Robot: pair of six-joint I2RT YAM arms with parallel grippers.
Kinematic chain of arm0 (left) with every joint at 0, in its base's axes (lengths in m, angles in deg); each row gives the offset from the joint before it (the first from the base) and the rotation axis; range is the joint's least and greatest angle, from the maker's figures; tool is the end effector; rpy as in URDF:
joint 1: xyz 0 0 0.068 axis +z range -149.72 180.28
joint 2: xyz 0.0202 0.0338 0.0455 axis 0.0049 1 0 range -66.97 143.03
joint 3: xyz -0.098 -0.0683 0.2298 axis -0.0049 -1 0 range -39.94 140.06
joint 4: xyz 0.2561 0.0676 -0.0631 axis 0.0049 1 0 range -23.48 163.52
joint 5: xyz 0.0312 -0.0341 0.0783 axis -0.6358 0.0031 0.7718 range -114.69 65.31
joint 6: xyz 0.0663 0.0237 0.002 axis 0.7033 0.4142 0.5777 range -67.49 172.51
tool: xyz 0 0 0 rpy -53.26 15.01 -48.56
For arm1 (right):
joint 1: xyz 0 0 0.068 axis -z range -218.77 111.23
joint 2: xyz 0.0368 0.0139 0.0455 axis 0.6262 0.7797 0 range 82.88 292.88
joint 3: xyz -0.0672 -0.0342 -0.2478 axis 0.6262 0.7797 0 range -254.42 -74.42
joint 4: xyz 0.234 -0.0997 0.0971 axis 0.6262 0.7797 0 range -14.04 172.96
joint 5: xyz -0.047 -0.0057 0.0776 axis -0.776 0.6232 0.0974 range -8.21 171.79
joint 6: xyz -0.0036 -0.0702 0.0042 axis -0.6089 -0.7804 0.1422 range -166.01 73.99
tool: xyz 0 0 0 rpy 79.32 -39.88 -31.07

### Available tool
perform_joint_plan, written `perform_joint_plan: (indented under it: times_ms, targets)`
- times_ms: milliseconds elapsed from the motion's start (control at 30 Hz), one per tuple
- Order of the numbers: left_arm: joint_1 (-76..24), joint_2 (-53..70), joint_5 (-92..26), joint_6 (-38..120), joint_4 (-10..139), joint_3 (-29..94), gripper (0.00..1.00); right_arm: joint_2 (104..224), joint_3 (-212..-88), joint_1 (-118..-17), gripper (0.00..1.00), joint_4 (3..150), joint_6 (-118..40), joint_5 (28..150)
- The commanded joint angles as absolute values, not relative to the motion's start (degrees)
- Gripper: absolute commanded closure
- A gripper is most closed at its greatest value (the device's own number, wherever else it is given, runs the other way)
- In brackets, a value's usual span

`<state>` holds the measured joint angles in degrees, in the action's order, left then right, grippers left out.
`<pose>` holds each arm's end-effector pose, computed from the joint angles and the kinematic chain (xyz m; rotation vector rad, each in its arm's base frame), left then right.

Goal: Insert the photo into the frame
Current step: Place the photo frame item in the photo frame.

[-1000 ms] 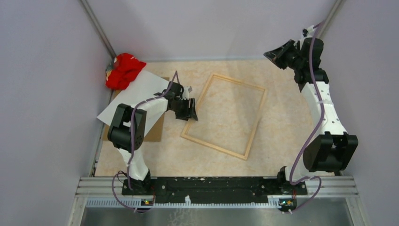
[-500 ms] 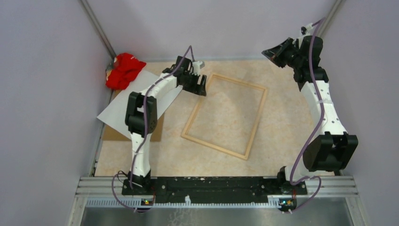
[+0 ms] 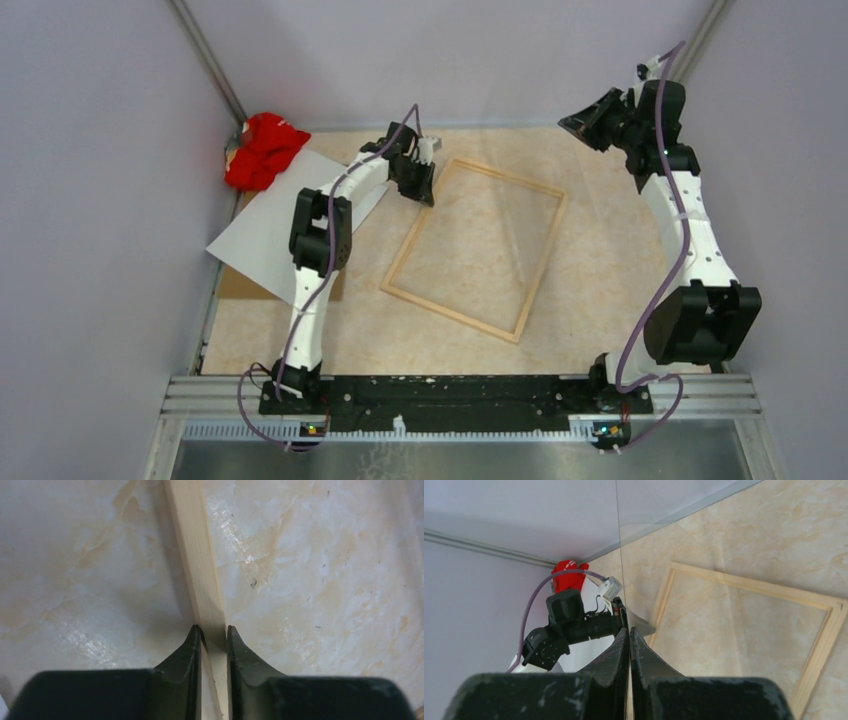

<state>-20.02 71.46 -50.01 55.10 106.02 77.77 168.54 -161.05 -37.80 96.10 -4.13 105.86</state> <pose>0.4890 -0.2072 0.1351 0.6719 2.5317 -0.6875 0.3764 0.0171 0.3852 0.4377 1.9251 0.8751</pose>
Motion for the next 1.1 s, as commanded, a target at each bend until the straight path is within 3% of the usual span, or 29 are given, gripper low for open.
perform_joint_plan:
  times_ms: [0, 67, 367, 567, 900, 1067]
  targets:
    - [-19.20, 68.58, -44.71, 49.49, 107.87, 69.01, 0.90, 166.45, -161.33, -37.05, 1.00, 94.25, -5.80, 107.44]
    - [-18.02, 65.83, -44.98, 45.78, 105.56, 63.42, 1.00, 167.41, -161.29, -37.05, 1.00, 93.90, -5.41, 108.41]
    - [-13.09, 53.23, -47.61, 33.14, 92.74, 38.76, 1.00, 173.16, -164.34, -38.37, 1.00, 90.97, -1.59, 111.52]
    - [-13.08, 49.38, -48.78, 26.52, 86.33, 33.05, 0.99, 175.91, -169.60, -43.18, 1.00, 91.60, 0.08, 109.36]
    - [-13.39, 47.25, -49.18, 26.72, 85.53, 35.32, 0.45, 176.12, -170.51, -48.74, 1.00, 89.05, 4.43, 108.78]
    - [-12.37, 43.08, -53.54, 29.89, 85.11, 34.53, 0.09, 174.44, -170.48, -50.60, 1.00, 88.52, 5.82, 108.08]
